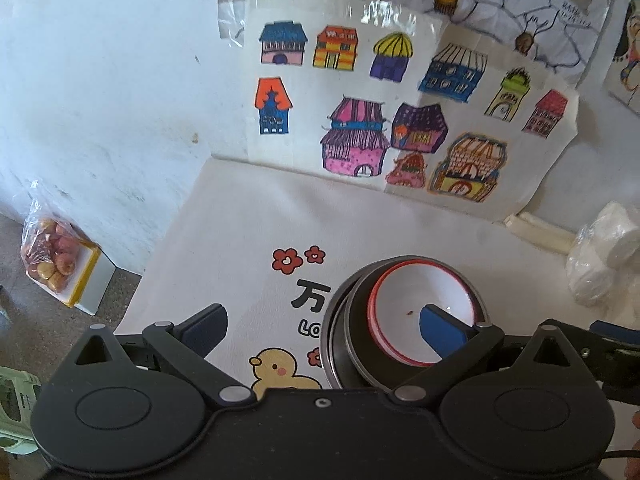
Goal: Organize plates and bowls
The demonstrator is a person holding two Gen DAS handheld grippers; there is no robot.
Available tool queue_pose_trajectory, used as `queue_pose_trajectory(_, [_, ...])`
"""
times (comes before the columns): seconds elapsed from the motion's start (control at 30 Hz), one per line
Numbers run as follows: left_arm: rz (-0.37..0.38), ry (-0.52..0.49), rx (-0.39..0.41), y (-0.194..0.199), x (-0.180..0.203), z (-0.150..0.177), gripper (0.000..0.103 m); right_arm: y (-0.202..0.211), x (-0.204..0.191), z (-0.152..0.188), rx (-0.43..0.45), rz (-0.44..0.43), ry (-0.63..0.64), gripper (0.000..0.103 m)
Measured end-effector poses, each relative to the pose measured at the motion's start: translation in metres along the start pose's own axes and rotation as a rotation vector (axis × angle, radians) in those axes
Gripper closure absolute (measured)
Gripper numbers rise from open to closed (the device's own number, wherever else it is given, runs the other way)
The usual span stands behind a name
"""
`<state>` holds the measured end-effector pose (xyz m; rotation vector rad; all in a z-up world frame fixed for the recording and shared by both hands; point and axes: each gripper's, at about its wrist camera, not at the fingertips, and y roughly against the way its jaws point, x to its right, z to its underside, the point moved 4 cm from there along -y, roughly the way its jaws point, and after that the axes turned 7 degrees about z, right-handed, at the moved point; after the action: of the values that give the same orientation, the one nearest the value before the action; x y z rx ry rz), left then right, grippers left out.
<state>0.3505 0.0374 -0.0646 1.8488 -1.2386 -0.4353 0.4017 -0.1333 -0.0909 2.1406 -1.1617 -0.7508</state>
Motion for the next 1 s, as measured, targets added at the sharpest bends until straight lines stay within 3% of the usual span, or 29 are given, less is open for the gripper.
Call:
queue_pose_trajectory(0.7, [-0.056, 0.014, 0.083, 0.05, -0.004, 0.024, 0.001, 0.035, -0.015, 0.011, 0.067, -0.034, 0.111, 0.0])
queue_pose_trajectory(1.0, [-0.016, -0.011, 0.102, 0.052, -0.013, 0.022, 0.001, 0.044, -0.025, 0.014, 0.088, 0.005, 0.117, 0.0])
